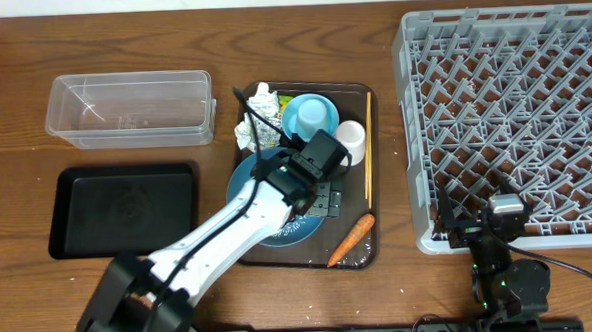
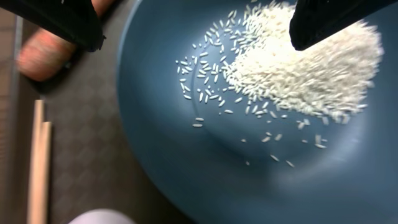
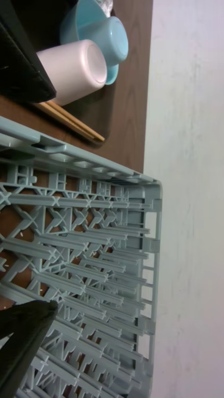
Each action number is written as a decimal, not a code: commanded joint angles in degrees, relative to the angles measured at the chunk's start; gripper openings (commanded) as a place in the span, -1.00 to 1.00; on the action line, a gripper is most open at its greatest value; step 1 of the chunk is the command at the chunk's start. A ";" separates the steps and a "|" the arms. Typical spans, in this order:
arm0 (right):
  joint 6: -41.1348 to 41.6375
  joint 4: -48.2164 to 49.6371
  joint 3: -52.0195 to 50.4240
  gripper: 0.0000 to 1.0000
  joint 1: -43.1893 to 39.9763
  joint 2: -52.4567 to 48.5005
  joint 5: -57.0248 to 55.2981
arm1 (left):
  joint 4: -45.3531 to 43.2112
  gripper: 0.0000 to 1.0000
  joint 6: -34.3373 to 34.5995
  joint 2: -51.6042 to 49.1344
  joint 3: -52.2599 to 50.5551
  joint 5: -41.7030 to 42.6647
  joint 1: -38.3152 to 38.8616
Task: Sort waste into correct bins and load items into the dishwasher rack
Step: 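Grasp the rim of the blue plate with rice using the left gripper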
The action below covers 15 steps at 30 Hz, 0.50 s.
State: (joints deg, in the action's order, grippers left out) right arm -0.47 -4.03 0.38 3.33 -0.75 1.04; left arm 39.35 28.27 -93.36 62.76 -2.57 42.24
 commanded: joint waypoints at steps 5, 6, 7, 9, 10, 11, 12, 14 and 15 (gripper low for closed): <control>-0.46 -0.22 -0.07 0.98 0.07 -0.02 -0.37 | -2.91 0.96 -1.66 -4.48 0.74 0.39 2.03; -0.46 -0.22 -0.07 0.98 0.07 -0.02 -0.37 | -3.56 0.96 -1.66 -5.03 0.74 0.39 2.38; -0.46 -0.22 -0.07 0.98 0.07 -0.02 -0.37 | -4.15 0.96 -1.64 -5.75 0.74 0.39 2.80; -0.46 -0.22 -0.07 0.99 0.07 -0.02 -0.37 | -4.79 0.96 -1.66 -6.99 0.74 0.37 3.58; -0.46 -0.22 -0.07 0.99 0.07 -0.02 -0.37 | -4.96 0.97 -1.68 -7.67 0.74 0.31 3.87; -0.44 -0.22 -0.07 0.99 0.07 -0.02 -0.37 | -4.98 0.99 -1.64 -8.24 0.74 0.15 3.93; -0.46 -0.22 -0.07 0.99 0.07 -0.02 -0.37 | -4.98 0.89 -1.64 -8.76 0.74 0.13 3.93; -0.46 -0.22 -0.07 0.98 0.07 -0.02 -0.37 | -4.96 0.74 -1.64 -9.49 0.72 -0.13 3.91; -0.46 -0.22 -0.07 0.98 0.07 -0.02 -0.37 | -4.96 0.68 -1.62 -9.68 0.72 -0.55 3.93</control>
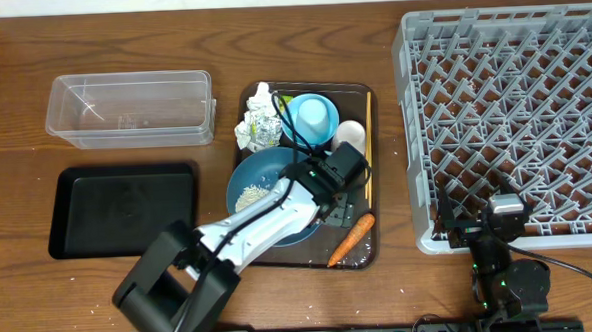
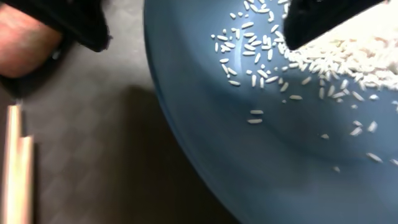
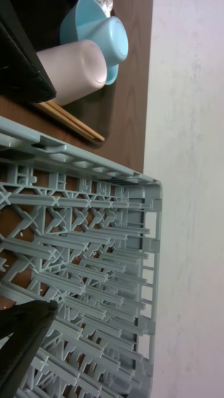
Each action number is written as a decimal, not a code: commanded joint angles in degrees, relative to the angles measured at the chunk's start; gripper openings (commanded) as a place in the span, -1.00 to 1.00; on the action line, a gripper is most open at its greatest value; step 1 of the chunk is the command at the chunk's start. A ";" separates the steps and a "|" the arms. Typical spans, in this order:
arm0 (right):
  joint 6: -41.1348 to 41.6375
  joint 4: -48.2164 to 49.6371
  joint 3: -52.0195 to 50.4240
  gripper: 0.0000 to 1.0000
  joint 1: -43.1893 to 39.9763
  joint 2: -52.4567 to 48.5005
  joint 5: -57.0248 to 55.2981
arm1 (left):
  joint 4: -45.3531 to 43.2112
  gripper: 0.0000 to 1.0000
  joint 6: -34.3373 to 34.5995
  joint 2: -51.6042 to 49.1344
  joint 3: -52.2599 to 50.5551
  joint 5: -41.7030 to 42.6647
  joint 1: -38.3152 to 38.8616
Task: Sort waste into correct bins and load items into the dishwasher rack
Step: 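Grasp the rim of the blue plate with rice using the left gripper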
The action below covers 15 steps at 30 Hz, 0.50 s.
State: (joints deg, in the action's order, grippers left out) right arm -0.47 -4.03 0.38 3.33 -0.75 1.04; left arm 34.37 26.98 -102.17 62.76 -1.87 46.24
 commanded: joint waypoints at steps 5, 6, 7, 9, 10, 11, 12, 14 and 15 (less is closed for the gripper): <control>-0.44 -0.22 -0.07 0.99 0.07 -0.02 -0.37 | -0.42 0.36 -0.33 -0.92 0.72 -1.55 -0.07; -0.46 -0.22 -0.07 0.98 0.07 -0.02 -0.37 | -0.44 0.25 -0.33 -0.92 0.72 -1.64 -0.02; -0.46 -0.22 -0.07 0.99 0.07 -0.02 -0.37 | -0.44 0.16 -0.31 -0.92 0.72 -1.64 -0.02; -0.46 -0.22 -0.07 0.99 0.07 -0.02 -0.37 | -0.44 0.04 -0.31 -0.92 0.61 -1.64 -0.02; -0.46 -0.22 -0.07 0.99 0.07 -0.02 -0.37 | -0.50 0.01 -0.31 -0.92 0.44 -1.64 -0.02; -0.46 -0.22 -0.07 0.99 0.07 -0.02 -0.37 | -0.55 0.00 -0.31 -0.92 0.24 -1.64 -0.02; -0.44 -0.22 -0.07 0.98 0.07 -0.02 -0.37 | -0.55 -0.04 -0.31 -0.92 0.04 -1.64 -0.02; -0.46 -0.22 -0.07 0.98 0.07 -0.02 -0.37 | -0.50 -0.15 -0.31 -0.92 -0.22 -1.64 -0.02; -0.46 -0.22 -0.07 0.98 0.07 -0.02 -0.37 | -0.46 -0.24 -0.28 -0.92 -0.26 -1.64 -0.02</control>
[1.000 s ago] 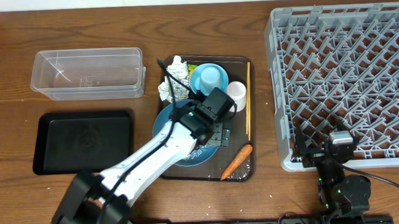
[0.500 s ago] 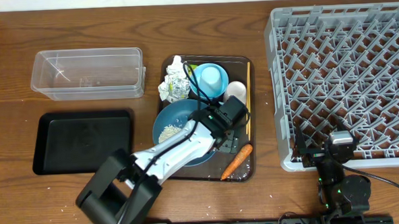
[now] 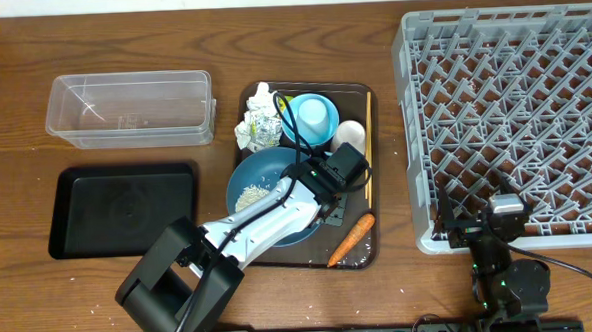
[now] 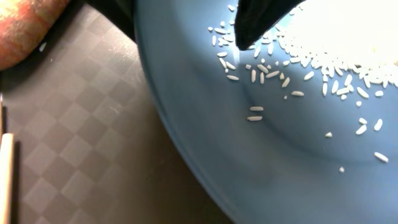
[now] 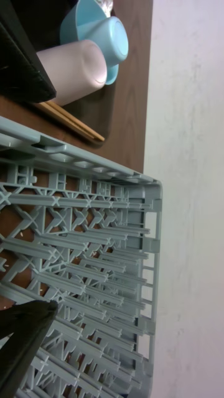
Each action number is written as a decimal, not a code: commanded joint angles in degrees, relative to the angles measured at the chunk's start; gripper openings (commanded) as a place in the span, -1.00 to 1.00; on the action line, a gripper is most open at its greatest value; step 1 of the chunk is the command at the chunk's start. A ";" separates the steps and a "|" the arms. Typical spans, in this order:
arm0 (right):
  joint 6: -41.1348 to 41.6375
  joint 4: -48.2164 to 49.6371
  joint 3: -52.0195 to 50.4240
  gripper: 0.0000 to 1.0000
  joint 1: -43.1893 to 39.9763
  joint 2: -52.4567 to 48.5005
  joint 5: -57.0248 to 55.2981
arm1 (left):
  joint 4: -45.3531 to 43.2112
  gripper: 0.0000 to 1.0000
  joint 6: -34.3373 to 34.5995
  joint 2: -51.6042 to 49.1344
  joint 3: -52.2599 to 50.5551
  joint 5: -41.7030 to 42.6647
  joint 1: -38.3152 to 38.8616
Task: Sort waste into correct bins and load items into the dishwasher rack
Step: 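Grasp the rim of the blue plate with rice using the left gripper, then lift the blue plate and carry it left over the black tray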
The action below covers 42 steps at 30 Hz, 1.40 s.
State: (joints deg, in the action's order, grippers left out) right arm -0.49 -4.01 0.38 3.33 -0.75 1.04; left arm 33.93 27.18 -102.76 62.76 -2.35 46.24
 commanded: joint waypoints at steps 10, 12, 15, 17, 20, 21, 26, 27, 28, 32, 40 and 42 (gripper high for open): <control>-0.42 -0.24 -0.07 0.98 0.07 -0.02 -0.37 | -0.09 -0.74 -0.33 -0.33 -0.26 -1.14 -0.02; -0.44 -0.24 -0.07 0.98 0.07 -0.02 -0.37 | -0.11 -0.86 -0.33 -0.17 -0.22 -1.14 -0.02; -0.44 -0.24 -0.07 0.98 0.07 -0.02 -0.37 | -0.04 -0.88 -0.33 0.70 -0.15 -1.14 -0.02; -0.44 -0.24 -0.07 0.98 0.07 -0.02 -0.37 | 0.04 -0.88 -0.42 1.86 -0.09 -1.11 -0.02; -0.44 -0.24 -0.07 0.98 0.07 -0.02 -0.37 | 0.52 -0.88 -1.05 3.96 0.11 -1.14 0.11; -0.44 -0.24 -0.07 0.98 0.07 -0.02 -0.37 | 0.92 -0.88 -1.22 4.98 0.15 -1.14 0.15; -0.42 -0.24 -0.07 0.99 0.07 -0.02 -0.37 | 2.71 -0.88 -1.68 10.80 0.15 -1.40 0.13; -0.42 -0.24 -0.07 0.99 0.07 -0.02 -0.37 | 3.04 -0.88 -1.92 12.13 0.15 -1.40 0.13; -0.44 -0.24 -0.07 0.98 0.07 -0.02 -0.37 | 3.26 -0.88 -2.08 13.22 0.15 -1.38 0.13; -0.44 -0.24 -0.07 0.98 0.07 -0.02 -0.37 | 3.96 -0.88 -3.63 17.68 0.15 -1.38 0.13; -0.42 -0.24 -0.07 0.99 0.07 -0.02 -0.35 | 5.05 -0.88 -5.75 24.63 0.15 -3.82 -0.48; -0.44 -0.24 -0.07 0.98 0.07 -0.02 -0.37 | 5.25 -0.88 -6.16 25.64 0.15 -4.81 -1.25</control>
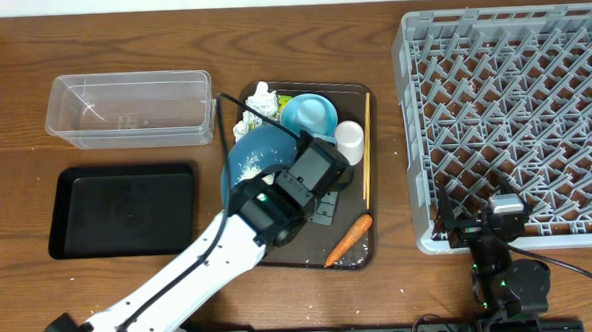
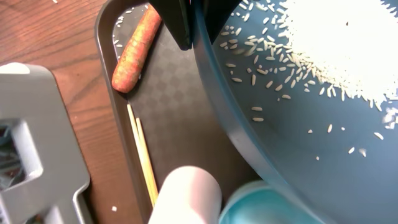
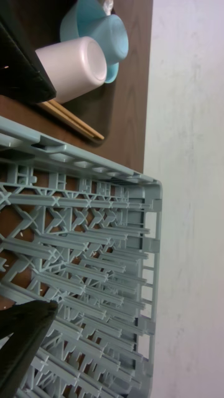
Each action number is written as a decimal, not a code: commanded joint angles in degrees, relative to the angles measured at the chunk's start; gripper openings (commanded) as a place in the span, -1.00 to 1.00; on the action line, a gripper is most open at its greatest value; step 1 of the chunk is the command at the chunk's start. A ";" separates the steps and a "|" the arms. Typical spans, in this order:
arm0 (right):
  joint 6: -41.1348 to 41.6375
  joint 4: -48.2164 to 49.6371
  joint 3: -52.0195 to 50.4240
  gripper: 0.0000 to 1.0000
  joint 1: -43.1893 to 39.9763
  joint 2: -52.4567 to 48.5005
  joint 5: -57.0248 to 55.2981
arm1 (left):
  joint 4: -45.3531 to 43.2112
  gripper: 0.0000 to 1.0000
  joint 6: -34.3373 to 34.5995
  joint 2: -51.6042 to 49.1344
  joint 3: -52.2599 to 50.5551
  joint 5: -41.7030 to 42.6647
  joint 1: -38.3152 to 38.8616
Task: Sort waste into correct bins and load items into the dishwasher rack
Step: 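Lift the blue plate and carry it left over the black tray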
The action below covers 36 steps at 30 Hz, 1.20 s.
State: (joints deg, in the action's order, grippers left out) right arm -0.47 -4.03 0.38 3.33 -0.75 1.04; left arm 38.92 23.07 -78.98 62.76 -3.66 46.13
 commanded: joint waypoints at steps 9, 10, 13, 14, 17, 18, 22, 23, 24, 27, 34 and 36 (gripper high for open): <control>-0.46 -0.22 -0.07 0.99 0.07 -0.02 -0.35 | 0.26 -0.88 -4.00 4.07 0.15 -3.45 -10.03; -0.46 -0.22 -0.07 0.99 0.07 -0.02 -0.37 | 0.24 -0.88 -4.00 4.35 0.15 -3.45 -11.50; -0.46 -0.22 -0.07 0.98 0.07 -0.02 -0.37 | 0.07 -0.88 -3.98 5.20 0.15 -3.41 -15.69; -0.46 -0.22 -0.07 0.99 0.07 -0.02 -0.37 | -0.02 -0.88 -3.98 5.57 0.15 -3.17 -17.68; -0.46 -0.22 -0.07 0.98 0.07 -0.02 -0.37 | -0.55 -0.88 -3.98 6.34 0.15 -1.49 -22.40; -0.44 -0.22 -0.07 0.98 0.07 -0.02 -0.37 | -0.90 -0.88 -3.98 6.45 0.15 -0.68 -23.93; -0.46 -0.22 -0.07 0.98 0.07 -0.02 -0.37 | -3.34 -0.87 -4.00 6.34 0.15 4.57 -30.95; -0.46 -0.22 -0.07 0.99 0.07 -0.02 -0.37 | -4.04 -0.88 -4.00 6.34 0.15 6.21 -32.89; -0.46 -0.22 -0.07 0.99 0.07 -0.02 -0.37 | -4.74 -0.88 -4.00 6.34 0.15 7.74 -34.53; -0.46 -0.22 -0.07 0.99 0.07 -0.02 -0.37 | -7.04 -0.87 -4.00 6.32 0.15 12.96 -40.15; -0.46 -0.22 -0.07 0.98 0.07 -0.02 -0.37 | -9.31 -0.88 -3.98 6.19 0.15 21.03 -49.86; -0.46 -0.22 -0.07 0.99 0.07 -0.02 -0.37 | -9.60 -0.88 -3.98 5.84 0.13 23.26 -52.13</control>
State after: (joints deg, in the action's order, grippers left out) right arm -0.47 -4.03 0.38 3.33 -0.75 1.04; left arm 30.11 20.51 -73.38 62.72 14.33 -3.36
